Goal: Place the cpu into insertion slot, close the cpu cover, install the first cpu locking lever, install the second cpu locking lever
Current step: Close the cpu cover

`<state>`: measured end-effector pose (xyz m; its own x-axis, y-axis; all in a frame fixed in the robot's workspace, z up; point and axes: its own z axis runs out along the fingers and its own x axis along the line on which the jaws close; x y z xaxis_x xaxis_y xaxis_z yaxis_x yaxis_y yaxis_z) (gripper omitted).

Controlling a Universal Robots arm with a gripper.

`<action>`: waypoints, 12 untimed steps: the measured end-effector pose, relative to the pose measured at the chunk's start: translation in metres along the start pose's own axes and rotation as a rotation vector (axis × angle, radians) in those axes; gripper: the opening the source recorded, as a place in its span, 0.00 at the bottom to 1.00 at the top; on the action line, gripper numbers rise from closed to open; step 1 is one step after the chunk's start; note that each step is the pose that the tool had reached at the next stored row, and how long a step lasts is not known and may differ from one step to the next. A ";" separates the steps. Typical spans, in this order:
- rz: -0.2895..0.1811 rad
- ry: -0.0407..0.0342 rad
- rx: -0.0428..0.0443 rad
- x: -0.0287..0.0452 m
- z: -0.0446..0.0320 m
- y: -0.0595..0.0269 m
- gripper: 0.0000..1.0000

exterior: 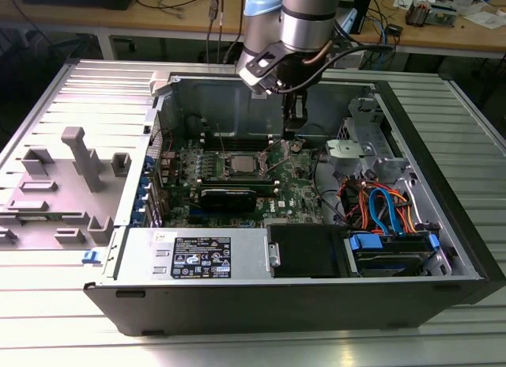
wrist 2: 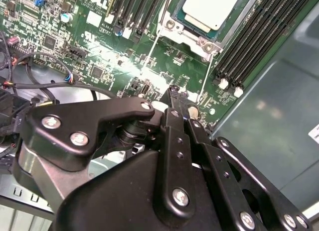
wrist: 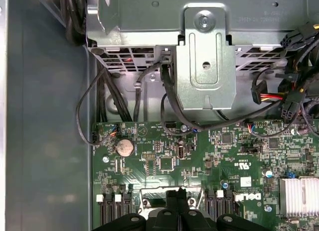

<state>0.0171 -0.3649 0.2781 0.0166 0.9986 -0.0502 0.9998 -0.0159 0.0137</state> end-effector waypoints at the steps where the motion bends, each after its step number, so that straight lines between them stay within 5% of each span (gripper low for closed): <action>1: 0.000 0.0000 0.0000 0.0000 0.0000 0.0006 0.11; 12: 0.000 0.0000 0.0000 0.0000 0.0000 0.0016 0.11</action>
<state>0.0187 -0.3649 0.2781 0.0165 0.9986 -0.0502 0.9998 -0.0159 0.0137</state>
